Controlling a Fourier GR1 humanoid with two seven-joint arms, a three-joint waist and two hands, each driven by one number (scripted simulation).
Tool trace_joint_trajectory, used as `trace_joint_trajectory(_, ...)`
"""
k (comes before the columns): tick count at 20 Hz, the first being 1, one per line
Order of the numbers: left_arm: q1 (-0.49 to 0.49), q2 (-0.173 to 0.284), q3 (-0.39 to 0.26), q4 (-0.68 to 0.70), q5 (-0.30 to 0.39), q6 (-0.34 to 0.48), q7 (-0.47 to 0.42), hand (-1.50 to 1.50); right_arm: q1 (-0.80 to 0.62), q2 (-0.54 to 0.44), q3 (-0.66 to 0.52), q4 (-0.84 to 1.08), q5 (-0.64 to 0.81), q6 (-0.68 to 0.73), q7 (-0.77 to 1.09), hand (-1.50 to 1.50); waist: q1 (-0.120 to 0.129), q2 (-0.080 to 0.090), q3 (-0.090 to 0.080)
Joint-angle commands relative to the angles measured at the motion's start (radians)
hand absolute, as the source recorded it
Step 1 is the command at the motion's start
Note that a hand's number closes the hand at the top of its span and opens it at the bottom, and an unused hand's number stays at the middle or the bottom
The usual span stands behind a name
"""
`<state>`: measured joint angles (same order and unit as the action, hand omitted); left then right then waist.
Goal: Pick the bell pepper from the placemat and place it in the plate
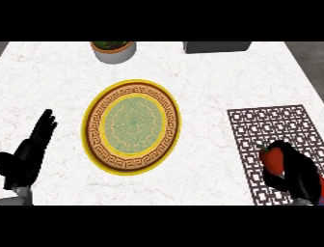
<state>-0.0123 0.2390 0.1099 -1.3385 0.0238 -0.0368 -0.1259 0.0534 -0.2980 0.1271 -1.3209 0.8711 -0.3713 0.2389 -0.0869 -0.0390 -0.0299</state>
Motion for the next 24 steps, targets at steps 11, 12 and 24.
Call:
trace_joint_trajectory(11,-0.023,0.011,0.005,-0.006,0.007,-0.017,0.008,0.00,0.364,0.188,0.381,-0.871,0.574,0.012,0.384,1.50,0.027,0.024,0.023)
trace_joint_trajectory(12,0.005,-0.002,-0.003,-0.003,0.009,-0.024,-0.015,0.00,0.378,0.212,0.425,-0.908,0.653,0.041,0.416,1.50,0.039,0.025,0.023)
trace_joint_trajectory(24,-0.043,-0.014,-0.051,-0.064,-0.020,-0.037,0.048,0.00,-0.135,0.296,0.711,-0.782,0.739,0.409,0.887,1.50,0.107,0.041,0.029)
